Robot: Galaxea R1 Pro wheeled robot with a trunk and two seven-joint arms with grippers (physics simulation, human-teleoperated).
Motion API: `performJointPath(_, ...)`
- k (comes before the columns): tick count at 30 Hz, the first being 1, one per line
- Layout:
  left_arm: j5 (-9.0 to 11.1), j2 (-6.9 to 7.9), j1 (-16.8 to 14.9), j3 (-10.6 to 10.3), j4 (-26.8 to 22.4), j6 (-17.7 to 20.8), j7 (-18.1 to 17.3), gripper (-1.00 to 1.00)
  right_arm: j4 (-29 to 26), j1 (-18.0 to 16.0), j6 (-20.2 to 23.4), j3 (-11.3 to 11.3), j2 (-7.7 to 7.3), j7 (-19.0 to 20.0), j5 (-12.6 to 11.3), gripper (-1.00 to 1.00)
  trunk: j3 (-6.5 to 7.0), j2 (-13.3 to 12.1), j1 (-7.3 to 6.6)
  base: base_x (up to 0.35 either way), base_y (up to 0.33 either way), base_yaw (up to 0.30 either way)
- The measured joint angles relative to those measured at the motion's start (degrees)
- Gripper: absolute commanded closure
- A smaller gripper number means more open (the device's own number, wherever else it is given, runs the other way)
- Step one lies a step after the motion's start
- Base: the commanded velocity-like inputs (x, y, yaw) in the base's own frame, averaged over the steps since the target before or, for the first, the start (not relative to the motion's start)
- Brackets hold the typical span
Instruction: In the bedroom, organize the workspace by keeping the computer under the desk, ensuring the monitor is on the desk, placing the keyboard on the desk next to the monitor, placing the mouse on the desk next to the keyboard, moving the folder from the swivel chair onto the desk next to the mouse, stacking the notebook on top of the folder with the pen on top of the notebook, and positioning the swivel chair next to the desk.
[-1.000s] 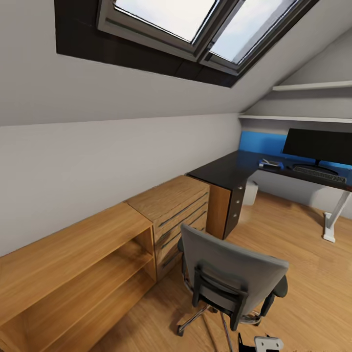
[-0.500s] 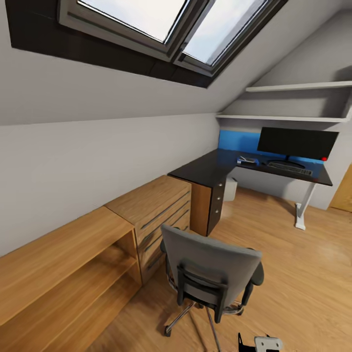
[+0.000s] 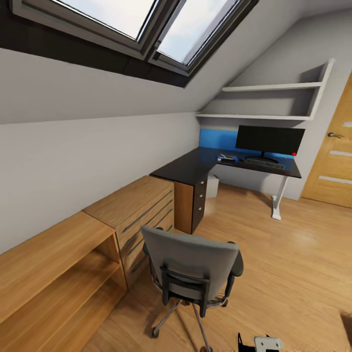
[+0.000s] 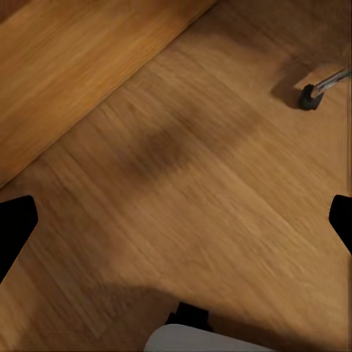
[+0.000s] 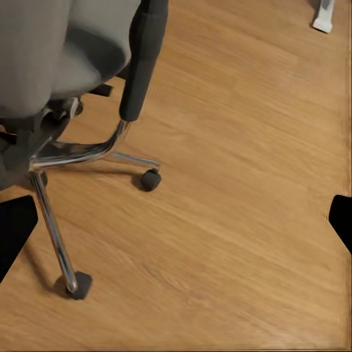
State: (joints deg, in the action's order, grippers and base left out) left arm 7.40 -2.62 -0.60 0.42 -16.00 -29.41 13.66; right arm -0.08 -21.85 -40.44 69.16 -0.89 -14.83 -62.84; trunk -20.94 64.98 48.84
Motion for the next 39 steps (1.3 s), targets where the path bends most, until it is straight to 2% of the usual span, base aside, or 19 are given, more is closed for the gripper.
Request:
performJointPath(11,0.0,-0.03,0.0,0.0,0.0,0.0,0.01,-1.0,0.0,0.0,0.0,0.05,0.01,0.02,0.0,-1.0,-0.36,0.0,-0.01,0.025,0.026,-0.242)
performJointPath(25,0.0,-0.04,0.0,0.0,-0.01,0.0,0.02,-1.0,0.0,0.0,0.01,0.06,0.01,0.02,0.07,-1.0,-0.42,0.0,-0.02,0.19,0.188,-0.248)
performJointPath(39,0.0,-0.07,0.0,0.0,-0.01,-0.01,0.02,-1.0,0.0,0.0,0.01,0.06,0.01,0.02,0.09,-1.0,-0.42,0.0,0.0,0.024,0.092,-0.254)
